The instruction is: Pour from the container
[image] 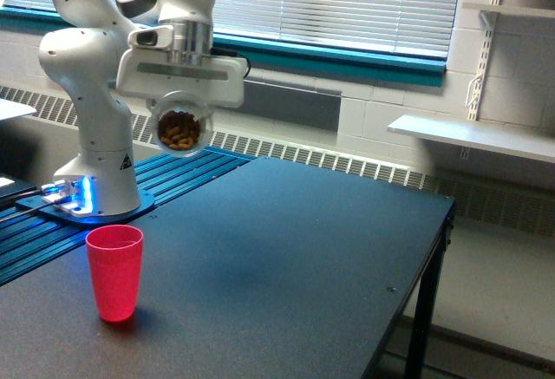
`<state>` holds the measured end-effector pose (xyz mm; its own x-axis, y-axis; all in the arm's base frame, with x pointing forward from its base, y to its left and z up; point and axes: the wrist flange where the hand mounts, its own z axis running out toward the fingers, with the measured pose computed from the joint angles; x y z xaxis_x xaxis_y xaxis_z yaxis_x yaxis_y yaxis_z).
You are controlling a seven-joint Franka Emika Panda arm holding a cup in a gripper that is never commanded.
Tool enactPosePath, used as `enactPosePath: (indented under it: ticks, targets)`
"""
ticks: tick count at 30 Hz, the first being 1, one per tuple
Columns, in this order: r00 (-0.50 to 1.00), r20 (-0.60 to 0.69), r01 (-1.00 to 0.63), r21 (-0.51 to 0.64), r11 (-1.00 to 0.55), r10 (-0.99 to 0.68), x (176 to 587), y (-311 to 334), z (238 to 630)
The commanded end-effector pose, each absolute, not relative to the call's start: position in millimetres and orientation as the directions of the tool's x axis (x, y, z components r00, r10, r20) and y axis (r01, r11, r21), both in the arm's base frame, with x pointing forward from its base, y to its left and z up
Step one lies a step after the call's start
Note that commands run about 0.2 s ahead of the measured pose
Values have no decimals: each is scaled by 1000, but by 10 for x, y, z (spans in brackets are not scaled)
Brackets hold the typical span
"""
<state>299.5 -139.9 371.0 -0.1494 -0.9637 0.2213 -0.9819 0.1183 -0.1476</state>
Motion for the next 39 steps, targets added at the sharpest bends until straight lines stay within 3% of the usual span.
enactPosePath:
  ticks: [1,27,39]
  targets:
    - [-284,183,-954,-155,258,-941,2886,-1452,3607]
    - [-624,61,-779,-129,614,-779,2705,-1983,3240]
    - [-614,57,-788,-103,608,-787,2754,-2152,3146]
